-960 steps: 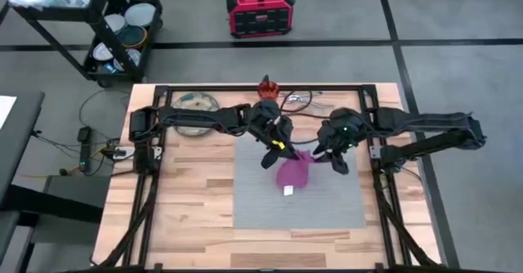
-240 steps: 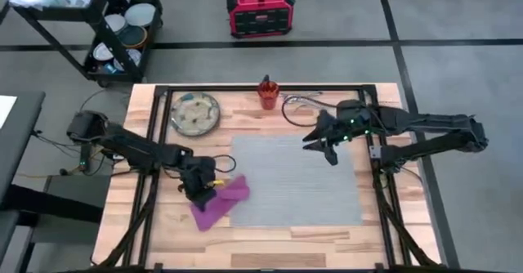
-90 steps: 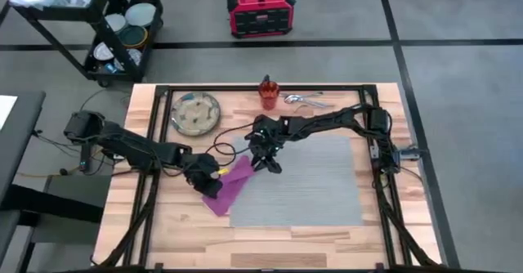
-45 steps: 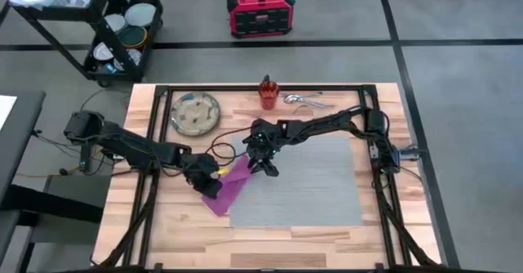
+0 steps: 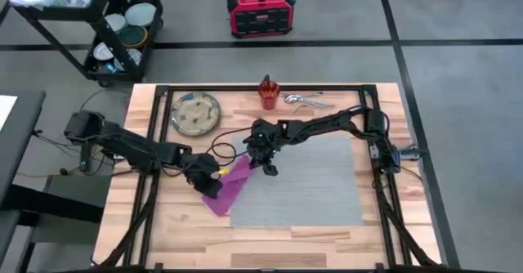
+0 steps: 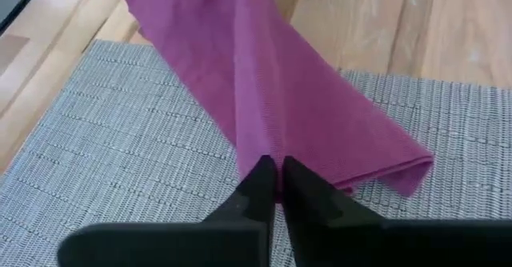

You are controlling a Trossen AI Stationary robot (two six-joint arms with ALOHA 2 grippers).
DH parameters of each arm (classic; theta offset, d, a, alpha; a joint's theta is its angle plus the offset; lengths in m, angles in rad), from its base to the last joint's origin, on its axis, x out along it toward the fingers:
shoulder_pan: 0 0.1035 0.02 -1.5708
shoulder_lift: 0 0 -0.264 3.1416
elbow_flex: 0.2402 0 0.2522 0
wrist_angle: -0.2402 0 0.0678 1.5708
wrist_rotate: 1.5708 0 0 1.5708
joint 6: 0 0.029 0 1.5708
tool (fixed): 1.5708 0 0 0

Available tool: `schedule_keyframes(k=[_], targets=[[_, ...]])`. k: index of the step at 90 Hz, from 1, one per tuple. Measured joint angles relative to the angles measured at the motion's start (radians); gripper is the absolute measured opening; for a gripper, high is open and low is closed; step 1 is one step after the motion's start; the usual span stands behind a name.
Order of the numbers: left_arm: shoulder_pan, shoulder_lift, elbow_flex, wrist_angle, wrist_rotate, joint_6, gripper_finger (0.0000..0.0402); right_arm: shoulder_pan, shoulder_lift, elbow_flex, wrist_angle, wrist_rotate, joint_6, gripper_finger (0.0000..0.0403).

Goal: Set table place
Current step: Fold the pink table napkin

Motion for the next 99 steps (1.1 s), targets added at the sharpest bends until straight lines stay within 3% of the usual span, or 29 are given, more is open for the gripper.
schedule_keyframes(k=[30,50,69,88,99], targets=[[0.0,-0.011,0.002,0.037,0.0,-0.032,0.0003,0.0,0.0,0.0,-0.014,-0.024,0.011,0.0001],[0.006,-0.024,0.04,0.018,0.013,-0.047,0.0061,0.0,0.0,0.0,-0.018,-0.034,0.013,0.0],[0.032,-0.051,0.119,-0.218,-0.013,0.003,0.0114,0.001,0.0,0.0,-0.018,-0.05,0.02,0.0],[0.078,-0.058,0.248,-0.439,-0.106,0.166,0.0121,0.001,0.0,0.0,-0.017,-0.053,0.02,0.0],[0.116,-0.04,0.307,-0.457,-0.128,0.28,0.0121,0.001,0.0,0.0,-0.017,-0.053,0.021,0.0]])
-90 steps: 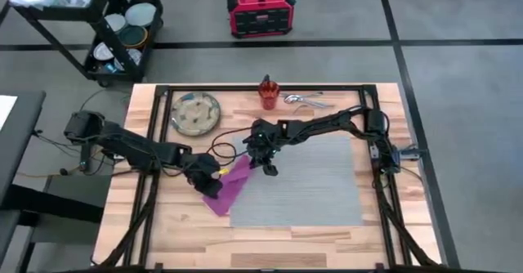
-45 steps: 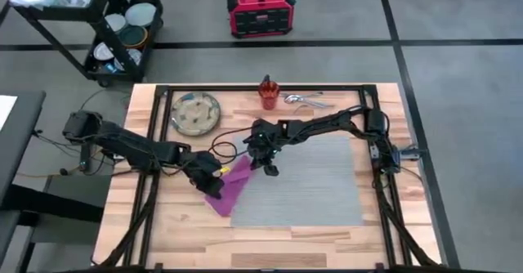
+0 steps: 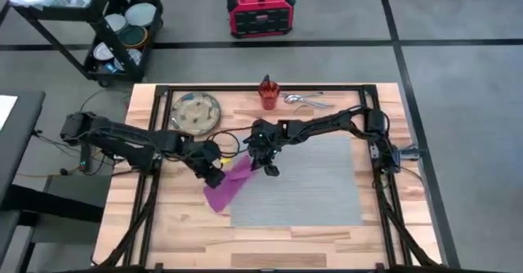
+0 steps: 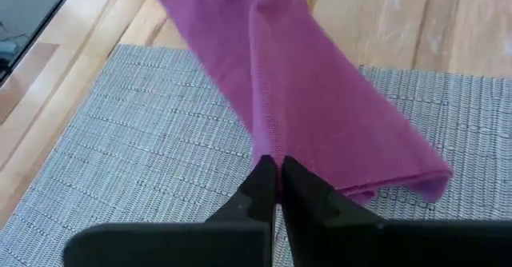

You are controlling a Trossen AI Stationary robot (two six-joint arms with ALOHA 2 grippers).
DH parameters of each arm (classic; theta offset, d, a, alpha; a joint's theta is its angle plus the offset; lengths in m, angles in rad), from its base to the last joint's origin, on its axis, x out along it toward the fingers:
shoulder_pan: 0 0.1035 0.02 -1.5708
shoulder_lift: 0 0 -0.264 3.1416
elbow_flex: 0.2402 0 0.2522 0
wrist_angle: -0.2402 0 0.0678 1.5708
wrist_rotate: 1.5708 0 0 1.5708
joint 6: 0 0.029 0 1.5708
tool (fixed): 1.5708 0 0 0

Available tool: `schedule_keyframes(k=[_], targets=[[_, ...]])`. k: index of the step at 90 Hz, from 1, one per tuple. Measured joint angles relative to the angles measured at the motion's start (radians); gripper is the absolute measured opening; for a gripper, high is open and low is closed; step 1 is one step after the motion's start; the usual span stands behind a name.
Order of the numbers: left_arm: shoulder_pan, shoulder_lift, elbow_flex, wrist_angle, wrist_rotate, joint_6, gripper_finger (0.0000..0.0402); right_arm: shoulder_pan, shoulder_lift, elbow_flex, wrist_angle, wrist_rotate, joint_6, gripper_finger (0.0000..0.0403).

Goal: Set table place
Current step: Fold the pink table napkin

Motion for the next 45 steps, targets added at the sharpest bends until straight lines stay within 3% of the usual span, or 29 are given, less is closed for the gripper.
schedule_keyframes(k=[20,30,45], targets=[[0.041,0.104,0.096,-0.046,-0.061,0.201,0.0121,0.0,0.0,0.0,-0.001,-0.002,0.007,0.0],[0.065,0.158,0.162,-0.176,-0.121,0.254,0.0121,0.0,0.0,0.0,-0.002,-0.004,0.018,0.0],[0.081,0.19,0.237,-0.4,-0.085,0.313,0.0121,-0.001,0.0,0.0,-0.002,-0.004,0.02,0.0]])
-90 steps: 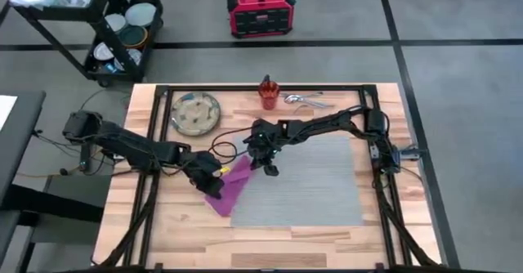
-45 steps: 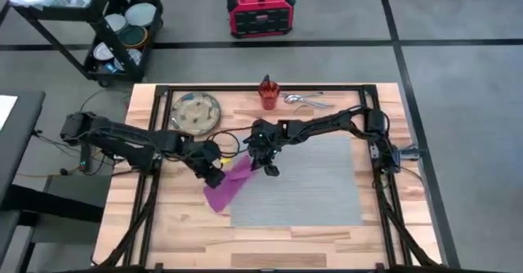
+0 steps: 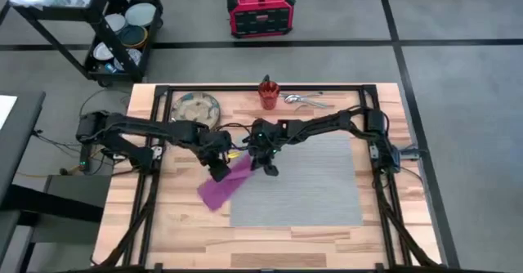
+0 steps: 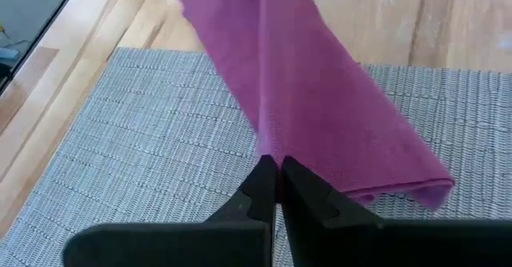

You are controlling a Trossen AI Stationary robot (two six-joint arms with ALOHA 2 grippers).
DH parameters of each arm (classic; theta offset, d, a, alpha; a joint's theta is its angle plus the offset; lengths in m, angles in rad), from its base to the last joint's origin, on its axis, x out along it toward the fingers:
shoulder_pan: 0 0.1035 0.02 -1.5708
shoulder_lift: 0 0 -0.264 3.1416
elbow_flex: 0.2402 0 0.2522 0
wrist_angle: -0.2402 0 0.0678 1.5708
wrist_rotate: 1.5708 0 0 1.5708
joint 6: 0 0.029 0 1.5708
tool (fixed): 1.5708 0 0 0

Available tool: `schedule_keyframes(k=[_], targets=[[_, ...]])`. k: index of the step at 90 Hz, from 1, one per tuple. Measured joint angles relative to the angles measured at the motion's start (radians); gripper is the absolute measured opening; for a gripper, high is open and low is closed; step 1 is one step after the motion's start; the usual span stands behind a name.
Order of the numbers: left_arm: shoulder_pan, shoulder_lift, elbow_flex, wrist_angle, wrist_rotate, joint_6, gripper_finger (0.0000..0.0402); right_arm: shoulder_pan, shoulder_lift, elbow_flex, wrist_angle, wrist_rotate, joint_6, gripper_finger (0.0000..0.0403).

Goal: Set table place
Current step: Fold the pink table napkin

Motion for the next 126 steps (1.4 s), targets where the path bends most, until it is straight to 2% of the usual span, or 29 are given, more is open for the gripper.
schedule_keyframes(k=[6,17,37,52,70,91,111,126], targets=[[-0.001,-0.007,0.016,0.029,0.008,0.038,0.0121,0.0,0.0,0.0,0.001,0.0,0.0,0.0],[-0.003,-0.006,0.024,0.194,0.006,0.109,0.0121,0.0,0.0,0.0,0.004,-0.003,0.002,0.0],[0.013,0.155,0.024,0.337,0.03,0.268,0.0122,0.0,0.0,-0.001,0.015,-0.023,0.028,0.0],[0.038,0.255,0.023,0.366,0.051,0.33,0.0132,-0.002,0.002,-0.004,-0.003,-0.019,0.034,0.0],[0.049,0.274,0.029,0.392,0.098,0.37,0.0149,-0.011,0.002,-0.005,-0.004,-0.02,0.031,0.0],[0.05,0.274,0.029,0.399,0.045,0.401,0.0151,-0.027,0.002,-0.005,0.008,-0.028,0.028,0.0],[0.043,0.319,-0.028,0.476,0.038,0.371,0.0098,-0.03,0.002,-0.005,0.01,-0.021,0.04,0.0],[0.045,0.313,-0.029,0.475,0.028,0.362,0.0012,-0.037,0.003,-0.004,0.001,-0.023,0.05,0.0]])
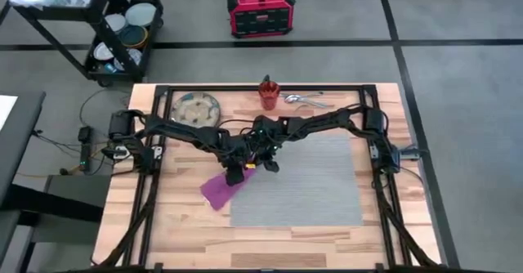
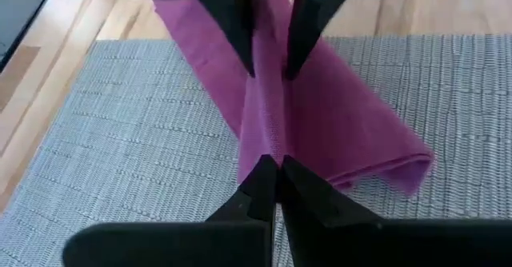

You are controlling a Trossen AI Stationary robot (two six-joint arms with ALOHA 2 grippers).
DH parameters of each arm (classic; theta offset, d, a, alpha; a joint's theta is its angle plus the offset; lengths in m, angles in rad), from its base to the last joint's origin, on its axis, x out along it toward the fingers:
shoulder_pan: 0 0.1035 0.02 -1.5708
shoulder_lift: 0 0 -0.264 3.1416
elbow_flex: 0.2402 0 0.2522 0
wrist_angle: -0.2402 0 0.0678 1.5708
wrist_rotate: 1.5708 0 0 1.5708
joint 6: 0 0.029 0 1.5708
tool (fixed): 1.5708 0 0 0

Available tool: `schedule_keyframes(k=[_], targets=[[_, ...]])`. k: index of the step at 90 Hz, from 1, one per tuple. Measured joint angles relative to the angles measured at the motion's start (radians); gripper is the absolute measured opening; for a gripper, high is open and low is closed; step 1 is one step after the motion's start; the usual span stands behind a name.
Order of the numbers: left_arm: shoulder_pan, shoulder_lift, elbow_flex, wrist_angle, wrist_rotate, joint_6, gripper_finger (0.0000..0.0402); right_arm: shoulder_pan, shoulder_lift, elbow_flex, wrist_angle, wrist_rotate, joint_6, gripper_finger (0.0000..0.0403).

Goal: Set table place
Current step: Fold the pink table napkin

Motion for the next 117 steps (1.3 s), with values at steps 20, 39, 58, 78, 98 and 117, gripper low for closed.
schedule_keyframes(k=[20,39,58,78,98,117], targets=[[0.002,-0.134,0.001,0.012,-0.103,-0.116,0.0001,-0.037,-0.084,0.009,-0.12,-0.045,0.067,0.0011],[-0.002,-0.31,0.002,-0.057,-0.251,-0.264,0.0,-0.026,-0.261,0.004,-0.227,-0.025,0.082,0.0046],[-0.003,-0.407,0.001,-0.245,-0.423,-0.424,0.0,0.002,-0.46,-0.15,-0.249,0.072,0.127,0.0058],[-0.102,-0.492,0.0,-0.142,-0.512,-0.578,0.0,0.034,-0.676,-0.367,-0.231,0.161,0.232,0.0059],[-0.311,-0.479,0.001,-0.028,-0.705,-0.86,0.0,0.104,-0.874,-0.554,-0.159,0.245,0.336,0.0059],[-0.457,-0.279,0.074,0.188,-0.843,-1.071,0.0,0.198,-1.025,-0.668,-0.145,0.291,0.451,0.0059]])
